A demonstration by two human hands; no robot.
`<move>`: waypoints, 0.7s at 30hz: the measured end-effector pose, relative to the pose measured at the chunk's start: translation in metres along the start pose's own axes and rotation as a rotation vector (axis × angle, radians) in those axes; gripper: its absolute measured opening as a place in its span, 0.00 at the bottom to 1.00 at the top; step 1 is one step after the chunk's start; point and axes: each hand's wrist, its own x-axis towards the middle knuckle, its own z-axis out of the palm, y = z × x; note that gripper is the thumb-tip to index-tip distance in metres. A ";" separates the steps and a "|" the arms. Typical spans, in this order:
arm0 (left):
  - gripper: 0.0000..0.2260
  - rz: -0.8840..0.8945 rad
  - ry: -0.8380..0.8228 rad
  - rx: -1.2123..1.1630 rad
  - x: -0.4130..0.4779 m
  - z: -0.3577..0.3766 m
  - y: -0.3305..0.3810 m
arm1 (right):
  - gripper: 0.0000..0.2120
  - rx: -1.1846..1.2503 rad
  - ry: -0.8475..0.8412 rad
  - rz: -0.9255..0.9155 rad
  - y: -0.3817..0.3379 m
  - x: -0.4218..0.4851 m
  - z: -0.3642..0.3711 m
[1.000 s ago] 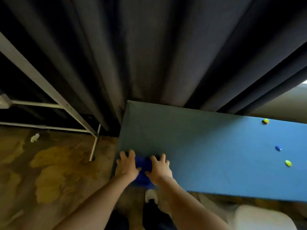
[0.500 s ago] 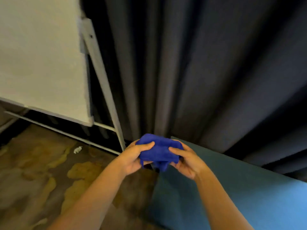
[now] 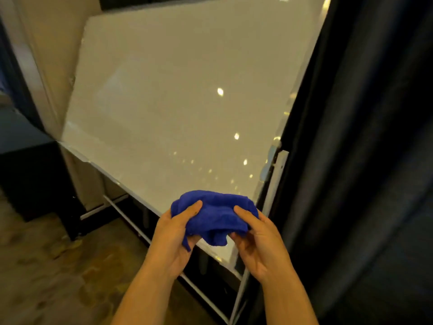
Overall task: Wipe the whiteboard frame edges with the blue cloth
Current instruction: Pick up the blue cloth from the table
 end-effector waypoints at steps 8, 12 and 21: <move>0.19 0.040 -0.080 0.007 0.147 -0.011 0.062 | 0.08 -0.129 0.000 -0.196 -0.011 0.137 0.058; 0.16 0.118 -0.212 0.091 0.245 0.026 0.119 | 0.12 -0.214 -0.012 -0.387 -0.059 0.222 0.100; 0.12 0.420 -0.544 0.050 0.410 0.139 0.302 | 0.08 -0.362 -0.032 -0.824 -0.222 0.381 0.248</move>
